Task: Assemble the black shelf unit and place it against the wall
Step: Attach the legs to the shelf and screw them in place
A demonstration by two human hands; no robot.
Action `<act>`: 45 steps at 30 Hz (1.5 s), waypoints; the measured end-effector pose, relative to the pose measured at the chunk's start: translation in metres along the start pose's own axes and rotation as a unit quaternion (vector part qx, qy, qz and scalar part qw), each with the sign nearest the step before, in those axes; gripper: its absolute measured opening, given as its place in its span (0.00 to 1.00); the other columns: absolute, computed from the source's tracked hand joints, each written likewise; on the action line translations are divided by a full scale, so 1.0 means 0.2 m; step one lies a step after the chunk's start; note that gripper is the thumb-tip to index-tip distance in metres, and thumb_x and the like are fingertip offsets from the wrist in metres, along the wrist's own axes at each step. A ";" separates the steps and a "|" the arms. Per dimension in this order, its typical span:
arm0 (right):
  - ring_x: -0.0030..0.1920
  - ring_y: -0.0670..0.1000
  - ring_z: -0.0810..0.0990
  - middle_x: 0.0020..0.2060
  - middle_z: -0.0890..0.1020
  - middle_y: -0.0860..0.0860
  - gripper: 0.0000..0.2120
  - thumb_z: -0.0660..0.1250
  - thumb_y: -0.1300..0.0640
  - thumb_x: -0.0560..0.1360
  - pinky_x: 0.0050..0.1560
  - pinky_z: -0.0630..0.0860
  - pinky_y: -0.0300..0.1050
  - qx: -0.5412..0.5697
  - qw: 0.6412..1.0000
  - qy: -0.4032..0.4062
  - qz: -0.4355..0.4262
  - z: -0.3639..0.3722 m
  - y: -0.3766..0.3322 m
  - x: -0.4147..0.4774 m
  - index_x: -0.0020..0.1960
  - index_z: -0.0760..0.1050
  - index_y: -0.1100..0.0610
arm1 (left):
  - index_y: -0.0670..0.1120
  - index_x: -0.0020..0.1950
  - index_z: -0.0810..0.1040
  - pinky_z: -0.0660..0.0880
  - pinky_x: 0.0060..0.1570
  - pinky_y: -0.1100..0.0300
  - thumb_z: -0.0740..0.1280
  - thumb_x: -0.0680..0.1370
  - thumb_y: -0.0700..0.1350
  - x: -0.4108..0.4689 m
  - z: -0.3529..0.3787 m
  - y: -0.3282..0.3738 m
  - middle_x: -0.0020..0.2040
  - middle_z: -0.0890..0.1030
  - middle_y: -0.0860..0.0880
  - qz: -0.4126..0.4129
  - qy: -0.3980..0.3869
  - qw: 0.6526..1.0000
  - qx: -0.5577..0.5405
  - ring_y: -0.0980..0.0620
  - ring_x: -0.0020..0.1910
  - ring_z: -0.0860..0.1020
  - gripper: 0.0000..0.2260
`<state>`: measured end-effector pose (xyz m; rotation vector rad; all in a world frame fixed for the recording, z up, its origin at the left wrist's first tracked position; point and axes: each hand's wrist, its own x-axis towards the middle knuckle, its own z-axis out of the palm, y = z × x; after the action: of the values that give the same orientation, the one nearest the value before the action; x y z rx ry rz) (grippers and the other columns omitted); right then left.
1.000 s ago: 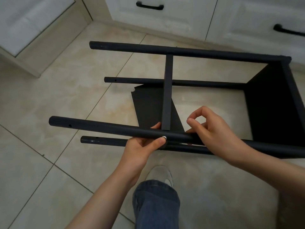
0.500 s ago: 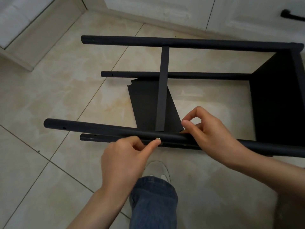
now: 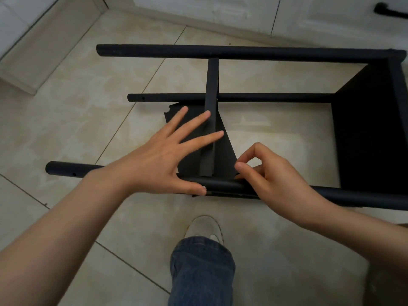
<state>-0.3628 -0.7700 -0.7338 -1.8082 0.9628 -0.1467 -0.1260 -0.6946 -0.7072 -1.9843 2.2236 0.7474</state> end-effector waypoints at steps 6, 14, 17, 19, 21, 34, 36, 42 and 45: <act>0.29 0.44 0.77 0.34 0.85 0.48 0.05 0.61 0.44 0.79 0.34 0.72 0.45 0.003 1.000 0.009 0.008 0.00 0.01 0.00 0.47 0.69 0.43 | 0.65 0.75 0.60 0.44 0.75 0.55 0.65 0.71 0.73 0.04 0.02 -0.03 0.81 0.36 0.63 0.065 -0.004 0.998 -0.012 0.58 0.79 0.32 0.36; 0.27 0.41 0.74 0.33 0.85 0.47 0.06 0.62 0.44 0.79 0.36 0.69 0.44 -0.007 0.999 0.009 0.048 0.02 0.04 -0.09 0.46 0.69 0.44 | 0.56 0.73 0.67 0.57 0.76 0.47 0.66 0.72 0.70 -0.02 0.15 0.05 0.83 0.42 0.56 0.100 0.047 0.992 -0.060 0.52 0.82 0.39 0.34; 0.26 0.38 0.73 0.36 0.86 0.44 0.07 0.63 0.43 0.79 0.36 0.67 0.42 0.003 0.997 0.002 0.075 0.02 0.04 -0.08 0.45 0.70 0.44 | 0.54 0.73 0.69 0.58 0.75 0.48 0.67 0.72 0.69 -0.03 0.17 0.05 0.84 0.44 0.53 0.109 0.064 0.990 -0.059 0.50 0.82 0.41 0.33; 0.27 0.38 0.74 0.37 0.86 0.43 0.07 0.62 0.42 0.79 0.36 0.68 0.43 0.003 0.996 -0.007 0.083 0.02 0.04 -0.08 0.46 0.70 0.44 | 0.53 0.72 0.70 0.59 0.75 0.48 0.67 0.73 0.68 -0.04 0.19 0.06 0.84 0.46 0.52 0.115 0.072 0.989 -0.063 0.48 0.82 0.42 0.33; 0.32 0.39 0.78 0.37 0.86 0.42 0.07 0.63 0.42 0.79 0.40 0.74 0.45 0.004 0.996 -0.022 0.084 0.04 0.04 -0.10 0.46 0.70 0.44 | 0.52 0.72 0.71 0.60 0.74 0.46 0.68 0.73 0.67 -0.06 0.22 0.07 0.84 0.47 0.50 0.121 0.083 0.987 -0.065 0.46 0.82 0.43 0.33; 0.34 0.42 0.81 0.39 0.85 0.51 0.05 0.69 0.59 0.78 0.37 0.79 0.33 0.159 0.945 -0.221 0.182 0.08 0.14 0.01 0.43 0.80 0.55 | 0.49 0.70 0.71 0.64 0.72 0.47 0.72 0.73 0.65 -0.17 0.39 0.15 0.83 0.51 0.42 0.139 0.128 0.981 -0.049 0.38 0.82 0.47 0.32; 0.36 0.43 0.80 0.37 0.84 0.49 0.06 0.70 0.59 0.77 0.42 0.81 0.36 0.167 0.942 -0.236 0.168 0.10 0.15 0.04 0.43 0.82 0.52 | 0.50 0.70 0.71 0.64 0.72 0.48 0.71 0.74 0.65 -0.18 0.40 0.15 0.83 0.51 0.43 0.139 0.129 0.981 -0.049 0.38 0.82 0.47 0.31; 0.36 0.40 0.81 0.36 0.85 0.45 0.10 0.72 0.58 0.76 0.42 0.77 0.35 0.191 0.924 -0.298 0.146 0.17 0.16 0.12 0.37 0.85 0.48 | 0.51 0.71 0.70 0.63 0.71 0.51 0.69 0.75 0.66 -0.18 0.42 0.16 0.83 0.51 0.42 0.136 0.128 0.981 -0.050 0.37 0.81 0.47 0.30; 0.37 0.41 0.80 0.39 0.86 0.46 0.06 0.71 0.57 0.76 0.44 0.77 0.37 0.198 0.916 -0.316 0.148 0.18 0.17 0.13 0.42 0.84 0.50 | 0.51 0.71 0.71 0.62 0.72 0.53 0.68 0.75 0.67 -0.18 0.41 0.15 0.83 0.51 0.43 0.133 0.123 0.982 -0.045 0.38 0.82 0.47 0.30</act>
<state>-0.3442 -0.7659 -0.7867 -1.1922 0.6602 0.3899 -0.1707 -0.6269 -0.7572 -1.9337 2.6847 0.6686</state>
